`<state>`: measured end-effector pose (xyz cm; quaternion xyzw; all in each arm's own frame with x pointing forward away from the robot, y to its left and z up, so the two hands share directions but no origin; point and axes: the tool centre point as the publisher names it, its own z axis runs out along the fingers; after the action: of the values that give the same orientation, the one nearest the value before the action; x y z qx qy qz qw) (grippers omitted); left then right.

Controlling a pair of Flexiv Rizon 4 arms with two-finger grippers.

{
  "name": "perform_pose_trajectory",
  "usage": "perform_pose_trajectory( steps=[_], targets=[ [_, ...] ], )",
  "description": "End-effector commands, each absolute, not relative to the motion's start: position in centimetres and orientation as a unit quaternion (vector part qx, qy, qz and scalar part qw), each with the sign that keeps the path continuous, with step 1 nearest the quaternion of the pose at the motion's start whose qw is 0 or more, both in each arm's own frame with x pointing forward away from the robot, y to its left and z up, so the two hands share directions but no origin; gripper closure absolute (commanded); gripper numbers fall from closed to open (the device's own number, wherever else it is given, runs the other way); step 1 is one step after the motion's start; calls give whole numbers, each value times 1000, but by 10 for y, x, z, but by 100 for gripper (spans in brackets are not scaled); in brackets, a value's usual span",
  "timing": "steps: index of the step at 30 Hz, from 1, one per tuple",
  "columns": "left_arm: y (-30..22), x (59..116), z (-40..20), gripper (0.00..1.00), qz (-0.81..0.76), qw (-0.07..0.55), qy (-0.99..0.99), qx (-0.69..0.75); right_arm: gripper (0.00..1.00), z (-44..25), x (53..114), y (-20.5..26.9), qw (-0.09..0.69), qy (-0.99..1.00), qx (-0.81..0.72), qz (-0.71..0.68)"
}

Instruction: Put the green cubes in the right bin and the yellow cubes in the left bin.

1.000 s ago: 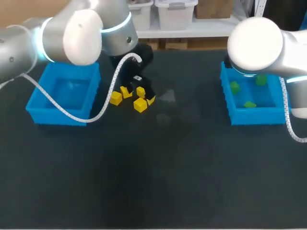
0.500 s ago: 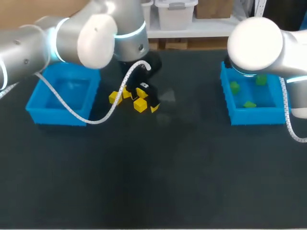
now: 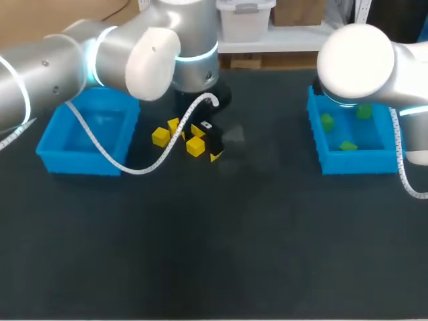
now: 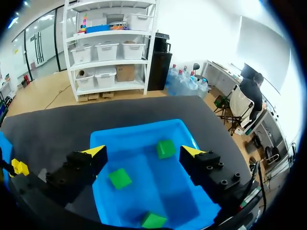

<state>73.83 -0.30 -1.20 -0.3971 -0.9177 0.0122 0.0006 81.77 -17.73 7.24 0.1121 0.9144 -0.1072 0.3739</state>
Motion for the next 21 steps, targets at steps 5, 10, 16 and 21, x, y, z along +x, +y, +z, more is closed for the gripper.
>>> perform_pose_trajectory(
  steps=[5, 10, 16, 21],
  targets=[
    [-5, 738, -13, 100, -12, -1, -914, -405, 0, 72, 818, -177, 374, 914, 112, -108],
    [-5, 737, -8, 100, -25, -11, -910, -413, 0, 72, 818, -177, 374, 914, 112, -108],
    [1, 734, 3, 100, -55, -21, -902, -429, 0, 72, 818, -177, 374, 914, 112, -108],
    [19, 736, 25, 100, -51, -44, -903, -424, 0, 72, 818, -177, 374, 914, 112, -108]
  ],
)
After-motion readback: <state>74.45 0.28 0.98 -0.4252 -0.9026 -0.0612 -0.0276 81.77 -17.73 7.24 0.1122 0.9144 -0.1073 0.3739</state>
